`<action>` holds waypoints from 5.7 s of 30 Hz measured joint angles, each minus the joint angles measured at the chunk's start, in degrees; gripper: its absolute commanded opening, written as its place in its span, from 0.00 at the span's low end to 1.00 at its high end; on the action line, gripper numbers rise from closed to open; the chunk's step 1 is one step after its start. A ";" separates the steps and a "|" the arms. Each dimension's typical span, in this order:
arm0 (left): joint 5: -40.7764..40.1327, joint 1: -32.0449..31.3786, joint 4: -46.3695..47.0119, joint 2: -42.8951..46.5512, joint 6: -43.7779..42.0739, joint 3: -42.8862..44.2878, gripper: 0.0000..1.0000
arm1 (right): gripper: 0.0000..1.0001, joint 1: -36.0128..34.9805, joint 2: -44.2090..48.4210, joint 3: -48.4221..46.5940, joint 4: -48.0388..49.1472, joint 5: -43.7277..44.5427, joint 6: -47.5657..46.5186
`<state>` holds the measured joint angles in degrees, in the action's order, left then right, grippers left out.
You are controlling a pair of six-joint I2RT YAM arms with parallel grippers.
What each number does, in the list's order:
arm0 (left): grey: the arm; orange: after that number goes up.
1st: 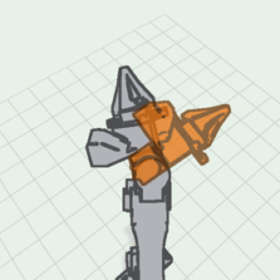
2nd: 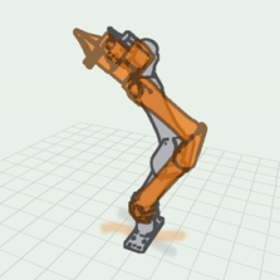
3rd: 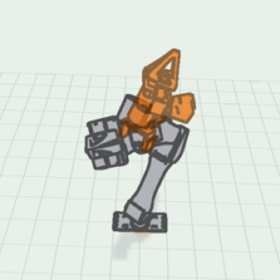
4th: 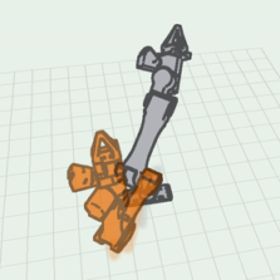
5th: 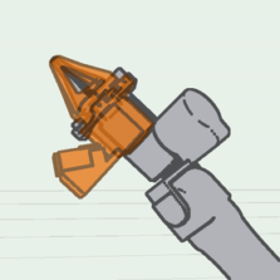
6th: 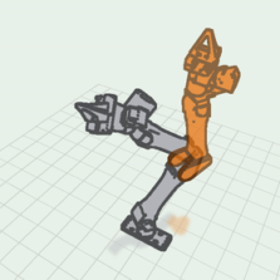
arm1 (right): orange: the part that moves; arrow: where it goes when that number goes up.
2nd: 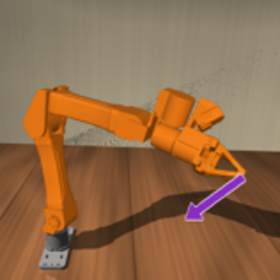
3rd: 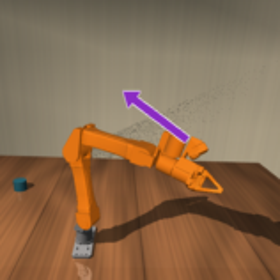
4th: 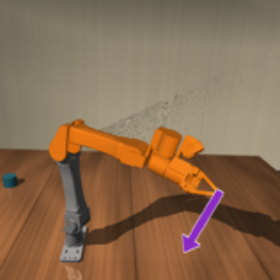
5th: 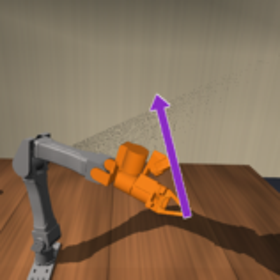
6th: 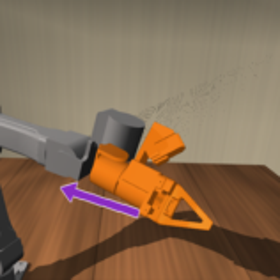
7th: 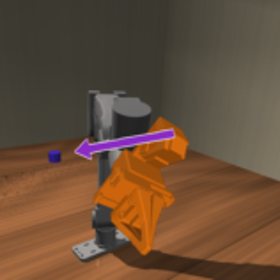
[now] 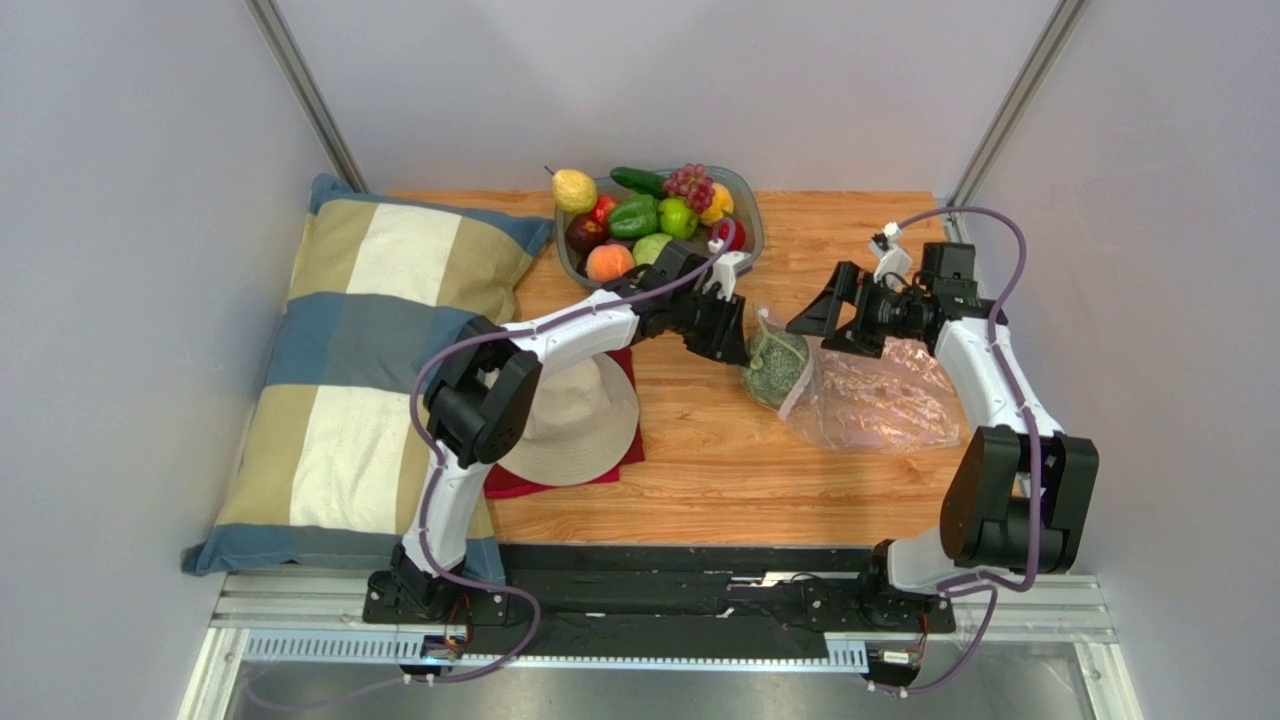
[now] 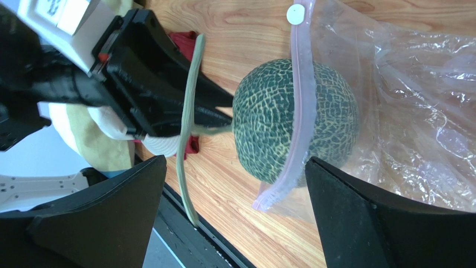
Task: Place the food in the zip-top bag and seal the zipper
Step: Adjust the zipper food storage bag at the center of the board.
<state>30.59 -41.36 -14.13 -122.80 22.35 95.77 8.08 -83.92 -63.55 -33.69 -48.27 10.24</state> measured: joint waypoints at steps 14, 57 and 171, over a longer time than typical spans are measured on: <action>-0.74 -1.22 -0.61 0.00 -0.79 0.96 0.33 | 0.76 -4.52 -3.98 -1.95 -4.02 11.54 -2.25; -5.70 -1.09 -0.11 -3.74 -5.01 9.07 0.73 | 0.00 0.17 -4.13 -3.65 -7.87 11.19 -13.07; 14.93 5.86 -0.15 -1.49 35.87 0.33 0.00 | 0.62 -12.37 33.27 13.20 -3.85 15.63 -30.86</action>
<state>45.52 -35.51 -14.28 -124.29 58.22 96.09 -4.29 -50.65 -50.35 -37.54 -32.64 -20.62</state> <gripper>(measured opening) 0.008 0.662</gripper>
